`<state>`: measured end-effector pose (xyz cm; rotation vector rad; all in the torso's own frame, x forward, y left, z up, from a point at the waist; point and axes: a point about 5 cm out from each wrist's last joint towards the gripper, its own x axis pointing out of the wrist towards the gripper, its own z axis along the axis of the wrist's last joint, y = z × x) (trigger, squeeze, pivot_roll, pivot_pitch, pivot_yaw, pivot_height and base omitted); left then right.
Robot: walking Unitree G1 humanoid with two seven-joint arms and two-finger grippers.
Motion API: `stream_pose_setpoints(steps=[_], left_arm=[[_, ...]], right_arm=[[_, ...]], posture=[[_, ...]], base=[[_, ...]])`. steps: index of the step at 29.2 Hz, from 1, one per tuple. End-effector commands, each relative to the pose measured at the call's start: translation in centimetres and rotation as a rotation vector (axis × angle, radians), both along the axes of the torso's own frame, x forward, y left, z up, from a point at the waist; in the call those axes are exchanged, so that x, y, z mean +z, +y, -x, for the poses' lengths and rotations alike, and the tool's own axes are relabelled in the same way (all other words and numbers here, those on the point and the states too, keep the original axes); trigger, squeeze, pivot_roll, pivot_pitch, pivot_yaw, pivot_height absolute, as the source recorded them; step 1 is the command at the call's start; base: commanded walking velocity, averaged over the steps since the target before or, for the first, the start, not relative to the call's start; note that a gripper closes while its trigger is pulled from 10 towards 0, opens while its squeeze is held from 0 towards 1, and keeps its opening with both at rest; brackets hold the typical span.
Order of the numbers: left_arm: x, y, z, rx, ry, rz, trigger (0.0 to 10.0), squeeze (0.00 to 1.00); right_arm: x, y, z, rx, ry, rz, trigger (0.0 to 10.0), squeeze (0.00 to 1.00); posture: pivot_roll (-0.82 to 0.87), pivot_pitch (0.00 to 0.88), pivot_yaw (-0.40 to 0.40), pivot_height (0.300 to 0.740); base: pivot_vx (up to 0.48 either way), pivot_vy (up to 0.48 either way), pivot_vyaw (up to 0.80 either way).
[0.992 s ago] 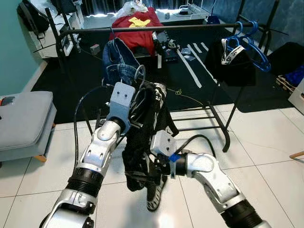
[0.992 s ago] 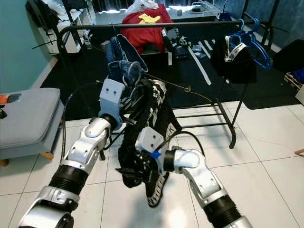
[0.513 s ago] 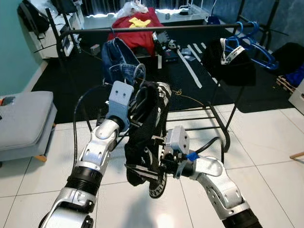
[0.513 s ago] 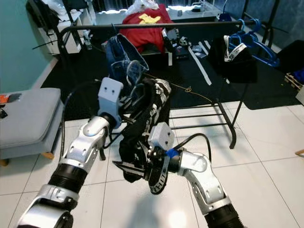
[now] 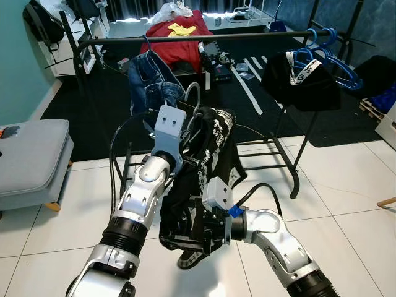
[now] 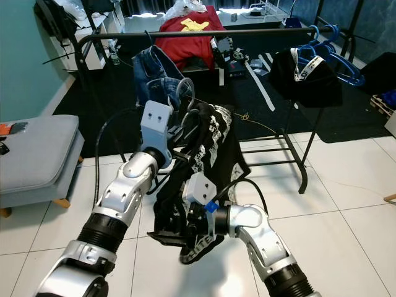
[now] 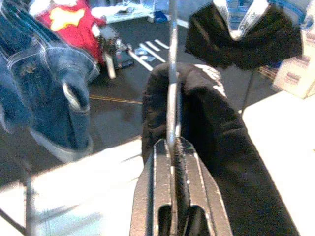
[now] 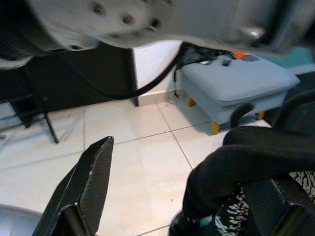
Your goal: Hang hanger
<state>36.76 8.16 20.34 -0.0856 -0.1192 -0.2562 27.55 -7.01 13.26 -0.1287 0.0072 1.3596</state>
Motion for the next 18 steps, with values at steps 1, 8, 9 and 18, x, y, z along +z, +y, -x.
stream_pose_setpoints(steps=[1,8,9,18], left_arm=[[1.4,0.3,-0.2,0.023,-0.028,0.069,0.0,0.00],[1.5,1.9,-1.0,0.150,0.091,0.386,0.0,0.00],[1.5,2.0,-1.1,0.156,0.093,0.402,0.0,0.00],[1.5,2.1,-1.2,0.213,0.109,0.486,0.0,0.00]], right_arm=[[0.0,0.9,0.4,0.038,0.015,-0.020,10.0,0.00],[0.7,-0.1,0.8,-0.011,0.067,-0.142,10.0,0.00],[1.0,-0.2,0.8,-0.010,0.058,-0.153,10.0,0.00],[3.3,0.8,1.3,0.079,0.008,-0.211,10.0,0.00]], posture=[[0.04,0.080,0.069,0.740],[0.04,0.075,0.072,0.740],[0.04,0.073,0.075,0.740],[0.04,0.078,0.076,0.740]], base=[[0.000,0.000,0.00],[0.000,0.000,0.00],[0.000,0.000,0.00],[0.000,0.000,0.00]])
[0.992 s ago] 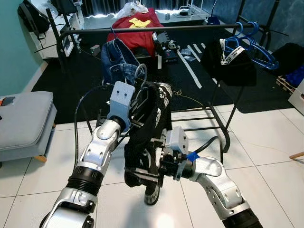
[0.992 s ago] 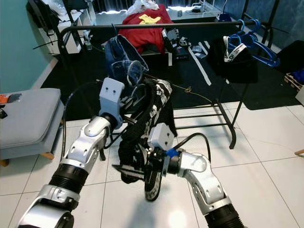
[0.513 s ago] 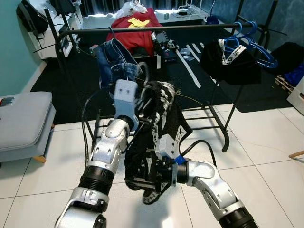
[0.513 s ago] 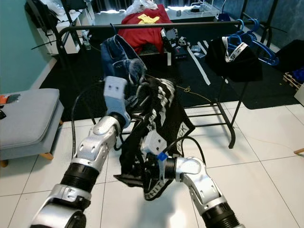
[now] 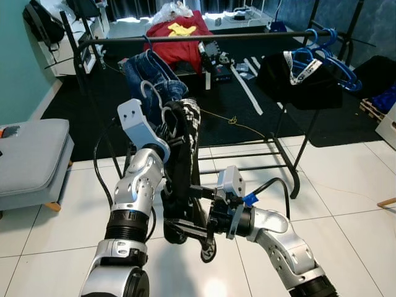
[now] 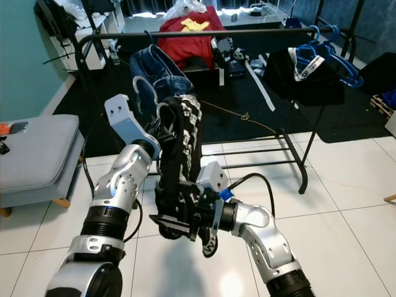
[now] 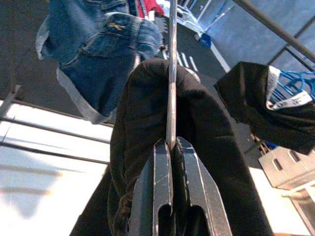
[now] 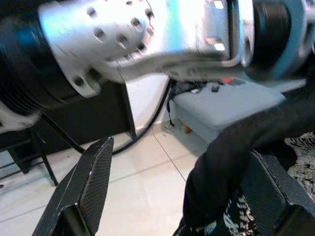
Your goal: Hang hanger
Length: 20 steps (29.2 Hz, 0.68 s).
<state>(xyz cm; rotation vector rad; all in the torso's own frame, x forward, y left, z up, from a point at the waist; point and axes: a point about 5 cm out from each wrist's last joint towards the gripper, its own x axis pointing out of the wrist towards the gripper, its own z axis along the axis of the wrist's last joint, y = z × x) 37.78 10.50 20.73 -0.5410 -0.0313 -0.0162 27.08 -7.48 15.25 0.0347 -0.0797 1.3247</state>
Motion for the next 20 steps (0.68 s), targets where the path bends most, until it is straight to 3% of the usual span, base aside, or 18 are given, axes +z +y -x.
stream_pose_setpoints(steps=[1,8,11,17,18,20], left_arm=[[1.1,-0.3,-0.2,0.023,-0.042,0.026,0.0,0.00],[1.2,-0.3,-0.3,0.032,-0.040,0.034,0.0,0.00],[1.8,-1.0,-0.1,0.011,-0.056,0.037,0.0,0.00],[2.2,-1.2,0.0,0.001,-0.067,0.034,0.0,0.00],[2.4,-1.2,0.1,-0.024,-0.099,-0.018,0.0,0.00],[2.4,-1.2,0.1,-0.036,-0.112,-0.042,0.0,0.00]], right_arm=[[1.3,1.2,0.8,0.107,-0.032,-0.043,10.0,0.00],[1.8,1.7,1.0,0.152,-0.003,-0.053,10.0,0.00],[1.1,2.4,0.7,0.161,-0.001,0.019,10.0,0.00],[0.9,2.6,0.5,0.162,-0.006,0.047,10.0,0.00],[0.8,2.4,0.4,0.147,-0.003,0.044,10.0,0.00],[0.7,2.2,0.4,0.137,-0.001,0.038,10.0,0.00]], posture=[[0.04,0.078,0.076,0.740],[0.04,0.081,0.077,0.740],[0.04,0.084,0.075,0.740],[0.05,0.083,0.072,0.740],[0.04,0.087,0.073,0.740],[0.04,0.087,0.073,0.740]], base=[[0.000,0.000,0.00],[0.000,0.000,0.00],[0.000,0.000,0.00],[0.000,0.000,0.00],[0.000,0.000,0.00],[0.000,0.000,0.00]])
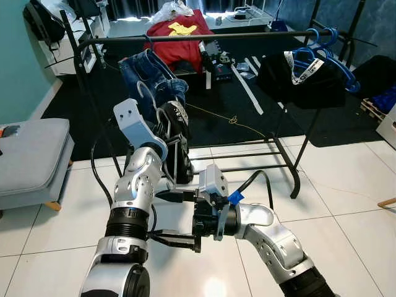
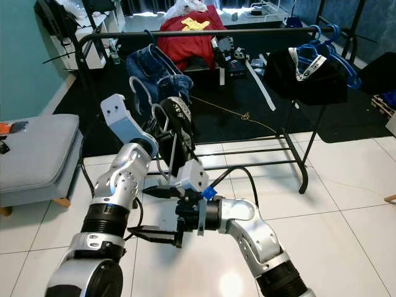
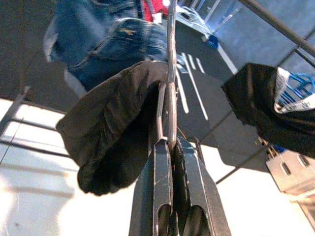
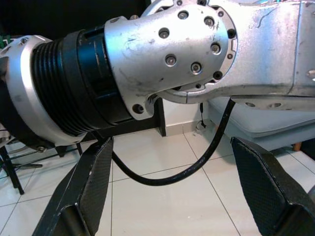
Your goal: Hang hanger
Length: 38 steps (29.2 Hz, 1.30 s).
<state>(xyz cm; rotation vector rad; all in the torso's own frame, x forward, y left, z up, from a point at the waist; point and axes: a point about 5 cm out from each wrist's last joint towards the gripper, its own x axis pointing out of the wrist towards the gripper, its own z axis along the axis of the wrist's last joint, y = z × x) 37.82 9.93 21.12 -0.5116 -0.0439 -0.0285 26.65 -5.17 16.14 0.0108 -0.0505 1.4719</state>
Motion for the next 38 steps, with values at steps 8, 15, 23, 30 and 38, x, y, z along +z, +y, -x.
stream_pose_setpoints(steps=[8,15,23,30,38], left_arm=[[2.6,-0.9,0.4,-0.049,-0.220,-0.127,0.0,0.00],[2.8,-1.0,1.1,-0.052,-0.336,-0.135,0.0,0.00],[1.8,0.6,2.4,-0.032,-0.422,-0.202,0.0,0.00],[1.1,1.5,2.7,-0.055,-0.432,-0.233,0.0,0.00],[0.8,2.1,3.9,-0.215,-0.530,-0.198,0.0,0.00]], right_arm=[[0.1,-2.2,-1.6,-0.272,-0.054,-0.113,10.0,0.00],[0.4,-4.5,-3.0,-0.509,-0.122,-0.213,10.0,0.00],[3.2,-8.4,-4.2,-0.794,-0.187,-0.425,10.0,0.00],[4.9,-8.9,-4.1,-0.685,-0.211,-0.487,10.0,1.00],[6.2,-10.1,-4.4,-0.560,-0.245,-0.465,10.0,1.00]], posture=[[0.04,0.089,0.073,0.740],[0.04,0.090,0.078,0.740],[0.04,0.091,0.080,0.740],[0.03,0.091,0.078,0.740],[0.03,0.085,0.076,0.740]], base=[[0.000,0.000,0.00],[0.000,0.000,0.00],[0.000,0.000,0.00],[0.000,0.000,0.00],[0.000,0.000,0.00]])
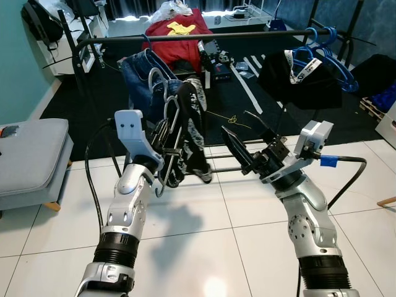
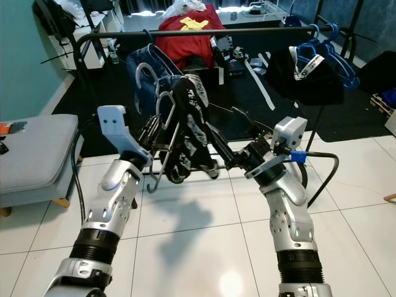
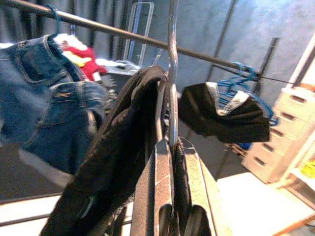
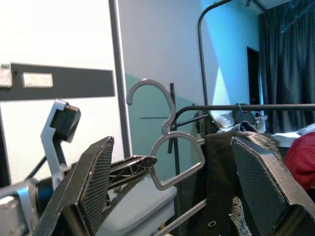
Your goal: Hang hanger
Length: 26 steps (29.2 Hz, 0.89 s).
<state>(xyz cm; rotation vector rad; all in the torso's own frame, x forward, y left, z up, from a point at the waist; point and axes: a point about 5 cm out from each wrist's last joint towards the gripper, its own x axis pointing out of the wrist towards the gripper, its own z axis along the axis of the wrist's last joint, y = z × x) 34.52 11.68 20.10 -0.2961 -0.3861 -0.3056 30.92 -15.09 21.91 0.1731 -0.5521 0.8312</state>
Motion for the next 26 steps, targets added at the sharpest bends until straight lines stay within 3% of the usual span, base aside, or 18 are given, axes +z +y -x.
stream_pose_setpoints(steps=[1,4,6,12,13,15,19,23,26], left_arm=[[1.8,0.3,0.6,-0.054,-0.121,0.009,0.0,0.00],[1.8,0.5,0.8,-0.091,-0.129,0.012,0.0,0.00],[1.7,0.9,1.2,-0.177,-0.144,0.015,0.0,0.00],[1.5,1.1,1.6,-0.286,-0.158,0.013,0.0,0.00],[1.3,1.2,1.8,-0.341,-0.157,0.000,0.0,0.00],[1.3,1.2,1.8,-0.341,-0.157,0.000,0.0,0.00],[0.4,2.0,2.2,-0.464,-0.137,-0.115,0.0,0.00],[0.3,2.1,2.3,-0.487,-0.133,-0.141,0.0,0.00],[0.1,2.0,2.7,-0.565,-0.129,-0.169,0.0,0.00]], right_arm=[[0.4,-0.2,-0.1,0.039,-0.003,0.003,10.0,1.00],[0.8,-0.5,-0.2,0.064,-0.007,0.024,10.0,1.00],[1.3,-1.3,-0.4,0.112,0.006,0.092,10.0,1.00],[1.4,-2.4,-0.8,0.117,0.022,0.166,10.0,1.00],[1.6,-3.0,-1.1,0.105,0.020,0.196,10.0,0.00],[1.6,-3.0,-1.1,0.105,0.020,0.196,10.0,0.00],[3.2,-3.5,-1.1,0.152,-0.018,0.266,10.0,0.00],[3.5,-3.5,-1.0,0.168,-0.030,0.276,10.0,0.00],[4.7,-3.5,-0.8,0.197,-0.066,0.287,10.0,0.00]], posture=[[0.03,0.085,0.076,0.740],[0.03,0.083,0.077,0.740],[0.03,0.079,0.076,0.740],[0.02,0.077,0.070,0.740],[0.02,0.075,0.069,0.740],[0.02,0.075,0.069,0.740],[0.02,0.076,0.062,0.740],[0.02,0.077,0.061,0.740],[0.02,0.079,0.062,0.740]], base=[[0.000,0.000,0.00],[0.000,0.000,0.00],[0.000,0.000,0.00],[0.000,0.000,0.00],[0.000,0.000,0.00],[0.000,0.000,0.00],[0.000,0.000,0.00],[0.000,0.000,0.00],[0.000,0.000,0.00]])
